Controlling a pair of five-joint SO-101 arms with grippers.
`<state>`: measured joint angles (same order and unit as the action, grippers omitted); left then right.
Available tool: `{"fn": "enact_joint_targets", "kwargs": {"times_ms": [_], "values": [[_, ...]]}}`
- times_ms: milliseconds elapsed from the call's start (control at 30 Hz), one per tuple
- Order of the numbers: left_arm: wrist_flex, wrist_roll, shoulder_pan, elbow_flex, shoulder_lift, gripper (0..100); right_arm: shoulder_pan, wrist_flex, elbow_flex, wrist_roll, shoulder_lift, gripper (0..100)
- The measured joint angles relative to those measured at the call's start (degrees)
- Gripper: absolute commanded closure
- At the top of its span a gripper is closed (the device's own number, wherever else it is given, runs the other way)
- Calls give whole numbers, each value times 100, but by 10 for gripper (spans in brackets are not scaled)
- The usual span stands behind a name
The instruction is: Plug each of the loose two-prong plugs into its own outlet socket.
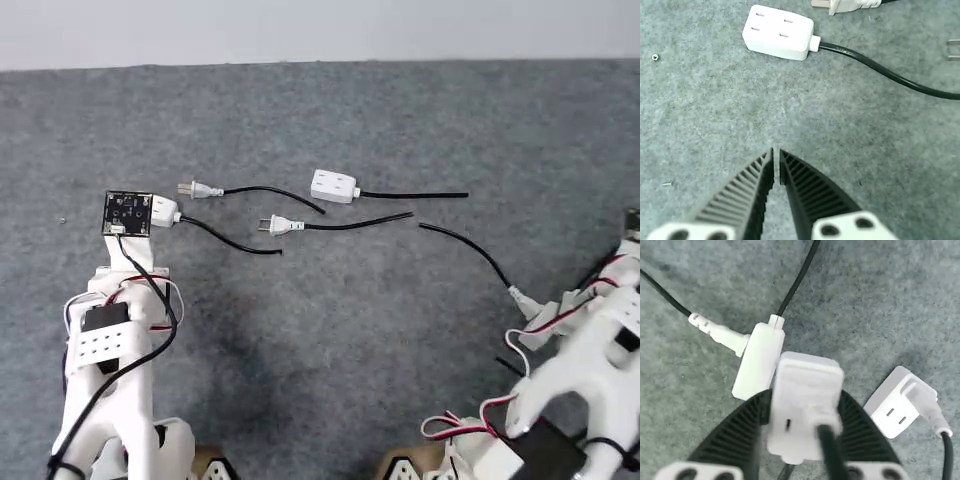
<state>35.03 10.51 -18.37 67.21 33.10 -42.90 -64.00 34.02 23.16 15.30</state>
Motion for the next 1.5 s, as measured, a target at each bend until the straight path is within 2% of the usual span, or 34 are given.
{"fn": "enact_joint_targets", "kwargs": {"times_ms": [167,400,533,667,867,1000,1100,1267,1500], "values": [[0,0,0,0,0,985,35,-255,-53,0,141,740],[-149,0,114,26,0,985,220,-1336,-967,-114,255,742],[-422,0,149,158,0,985,905,-1767,-1389,-633,255,742],[-466,0,149,158,0,985,1996,-1837,-1697,-1178,255,742],[-466,0,149,158,0,985,3886,-703,-1723,-1187,-53,742],[-466,0,149,158,0,985,4633,211,-1960,-826,-941,742],[-466,0,149,158,0,985,4879,721,-2497,-571,-1767,742],[-466,0,149,158,0,985,4897,1442,-3771,-246,-3420,742],[-466,0,149,158,0,985,4993,1670,-5837,123,-5864,742]]}}
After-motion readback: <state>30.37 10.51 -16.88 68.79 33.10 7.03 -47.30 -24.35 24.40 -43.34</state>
